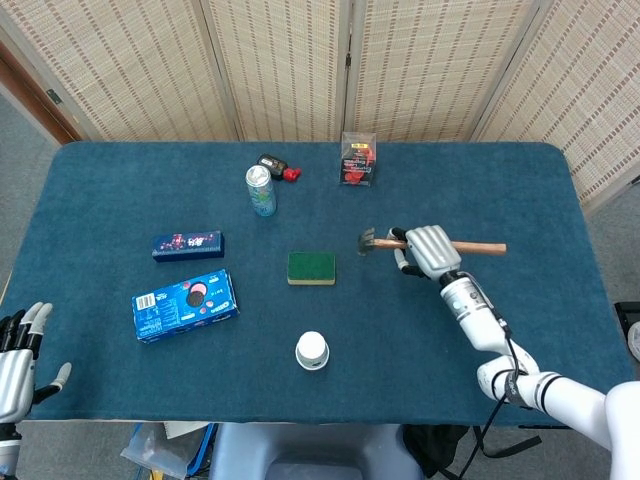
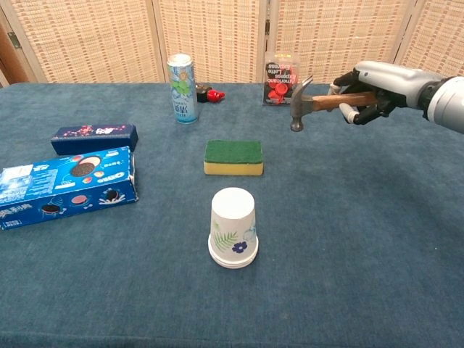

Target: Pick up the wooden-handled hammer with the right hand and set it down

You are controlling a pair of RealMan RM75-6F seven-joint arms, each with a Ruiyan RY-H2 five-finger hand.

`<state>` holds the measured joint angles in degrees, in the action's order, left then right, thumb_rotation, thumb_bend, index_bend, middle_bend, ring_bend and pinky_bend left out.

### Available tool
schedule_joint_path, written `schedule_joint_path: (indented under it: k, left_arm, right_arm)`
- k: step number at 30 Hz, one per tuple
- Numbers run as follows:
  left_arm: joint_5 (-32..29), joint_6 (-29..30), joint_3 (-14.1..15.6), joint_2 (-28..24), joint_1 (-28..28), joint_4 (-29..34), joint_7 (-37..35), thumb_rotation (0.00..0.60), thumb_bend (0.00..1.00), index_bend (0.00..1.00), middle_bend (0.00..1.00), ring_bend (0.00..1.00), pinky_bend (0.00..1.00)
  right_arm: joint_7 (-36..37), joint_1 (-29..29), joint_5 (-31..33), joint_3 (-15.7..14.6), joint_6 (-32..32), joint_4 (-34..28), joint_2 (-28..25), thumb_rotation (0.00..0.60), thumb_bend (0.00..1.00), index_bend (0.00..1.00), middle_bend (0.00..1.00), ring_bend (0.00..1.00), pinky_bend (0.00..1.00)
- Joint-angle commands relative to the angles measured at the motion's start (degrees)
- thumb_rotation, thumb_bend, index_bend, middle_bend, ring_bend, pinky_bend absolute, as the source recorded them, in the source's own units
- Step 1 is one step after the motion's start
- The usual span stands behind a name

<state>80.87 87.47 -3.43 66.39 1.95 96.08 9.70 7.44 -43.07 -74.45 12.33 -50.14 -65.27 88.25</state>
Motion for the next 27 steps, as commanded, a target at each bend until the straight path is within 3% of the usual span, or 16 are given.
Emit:
schedule_joint_path:
  k: [1, 12, 27]
  left_arm:
    - [0.03, 0.04, 0.03, -0.01, -0.06, -0.06, -0.04, 0.600, 0.28, 0.00, 0.00, 0.00, 0.00]
    - [-0.05, 0.48, 0.14, -0.03, -0.56, -0.35, -0.53, 0.600, 0.28, 0.00, 0.00, 0.00, 0.00]
    - [-0.92, -0.06, 0.20, 0.35, -0.94, -1.75, -1.52, 0.600, 0.28, 0.00, 0.00, 0.00, 0.00]
  right_arm:
    - [0.30, -0.62, 0.10, 0.38, 0.45, -0.41, 0.34, 0.600, 0.66, 0.71, 0.81, 0.68, 0.75]
    - [0.28, -4.85, 0.88, 2.09, 2.89, 2.31, 5.14, 0.600, 0.66, 0.72, 0.82, 0.68, 0.75]
    - [-0.70, -8.31, 0.32, 0.37, 6.10, 10.97, 12.78, 0.600, 0.66, 0.72, 0.82, 0.68, 0.75]
